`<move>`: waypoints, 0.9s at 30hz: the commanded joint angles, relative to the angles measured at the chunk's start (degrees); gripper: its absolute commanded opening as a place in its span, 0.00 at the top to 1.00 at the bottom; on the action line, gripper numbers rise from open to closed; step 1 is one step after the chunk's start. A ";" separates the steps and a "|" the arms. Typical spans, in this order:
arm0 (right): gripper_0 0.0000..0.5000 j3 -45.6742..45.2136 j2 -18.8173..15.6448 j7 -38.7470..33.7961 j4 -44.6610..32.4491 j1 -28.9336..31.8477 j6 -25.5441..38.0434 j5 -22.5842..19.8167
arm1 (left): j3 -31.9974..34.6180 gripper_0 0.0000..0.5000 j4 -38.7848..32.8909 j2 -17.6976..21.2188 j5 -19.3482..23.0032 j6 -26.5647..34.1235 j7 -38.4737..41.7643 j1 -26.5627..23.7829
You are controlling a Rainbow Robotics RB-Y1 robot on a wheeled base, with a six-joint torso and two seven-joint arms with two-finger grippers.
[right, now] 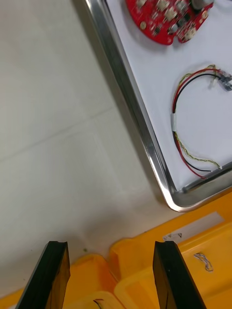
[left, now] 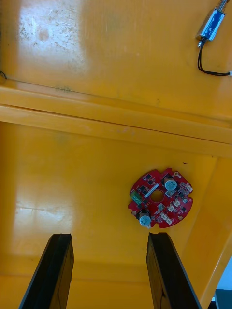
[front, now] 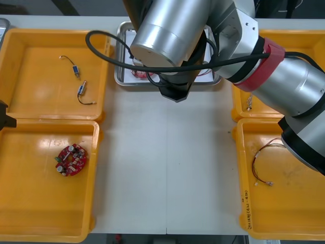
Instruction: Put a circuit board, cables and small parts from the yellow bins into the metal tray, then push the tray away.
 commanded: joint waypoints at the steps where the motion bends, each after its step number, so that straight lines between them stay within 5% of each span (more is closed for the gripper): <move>1: 0.00 -5.44 -0.87 -4.30 -7.32 2.41 0.45 1.00 | 1.79 0.12 -0.23 2.45 -0.53 -0.62 -3.40 1.16; 7: 0.00 -12.73 -3.16 -9.92 -14.87 7.59 0.45 0.03 | 1.79 0.12 -0.23 2.45 -0.53 -0.62 -3.40 1.16; 15: 0.00 -23.10 -11.16 -19.50 -27.36 19.02 0.45 -7.17 | 1.79 0.11 -0.23 2.45 -0.53 -0.62 -3.40 1.16; 27: 0.00 -42.17 -16.96 -24.78 -34.91 35.10 0.45 -8.49 | 1.79 0.12 -0.23 2.45 -0.53 -0.62 -3.40 1.16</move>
